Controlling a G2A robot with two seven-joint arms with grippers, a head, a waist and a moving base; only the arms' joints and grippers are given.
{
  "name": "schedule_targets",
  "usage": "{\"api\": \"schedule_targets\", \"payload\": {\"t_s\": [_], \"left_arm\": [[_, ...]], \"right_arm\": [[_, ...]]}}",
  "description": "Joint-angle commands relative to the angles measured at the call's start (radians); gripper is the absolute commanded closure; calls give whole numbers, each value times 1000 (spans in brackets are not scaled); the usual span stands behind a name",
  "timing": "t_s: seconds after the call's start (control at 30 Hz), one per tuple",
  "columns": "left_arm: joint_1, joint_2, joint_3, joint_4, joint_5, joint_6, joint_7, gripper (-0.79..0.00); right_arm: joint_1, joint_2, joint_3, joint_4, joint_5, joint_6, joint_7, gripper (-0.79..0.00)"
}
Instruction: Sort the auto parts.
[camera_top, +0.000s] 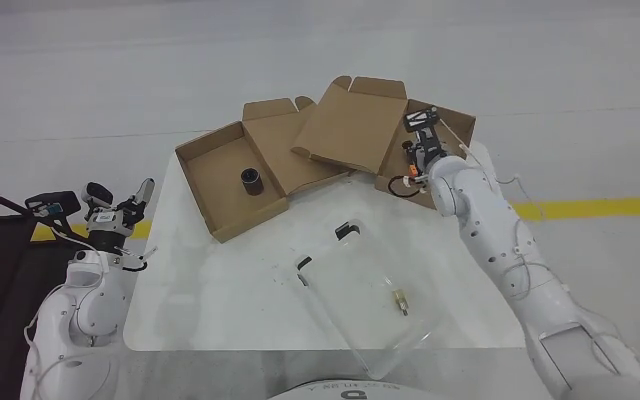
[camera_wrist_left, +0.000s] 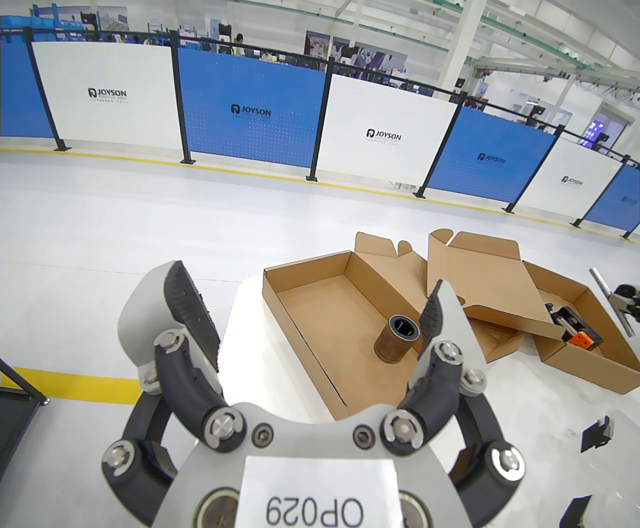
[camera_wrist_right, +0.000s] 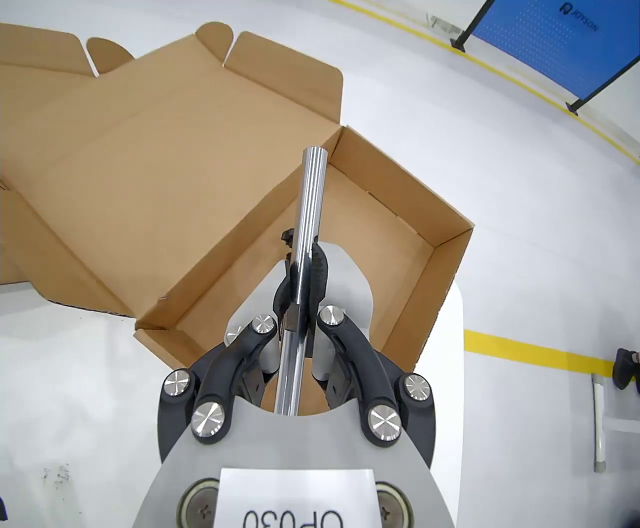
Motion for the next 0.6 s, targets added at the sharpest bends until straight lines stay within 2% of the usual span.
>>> {"api": "schedule_targets", "payload": {"t_s": [0.0,0.03,0.13,0.37,0.43,0.57], "left_arm": [[0,0,0,0,0,0,0,-785],[0,0,0,0,0,0,0,-785],[0,0,0,0,0,0,0,-785],[0,0,0,0,0,0,0,-785],[0,0,0,0,0,0,0,-785],[0,0,0,0,0,0,0,-785]], "right_arm": [[13,-5,-9,26,-5,0,17,-62],[19,-8,-12,40,-8,4,23,-139],[33,-15,-23,69,-16,5,31,-240],[51,-29,-30,102,-26,13,29,-369],[50,-31,-29,101,-29,12,24,-379],[14,-27,23,31,64,-66,-49,-376]]}}
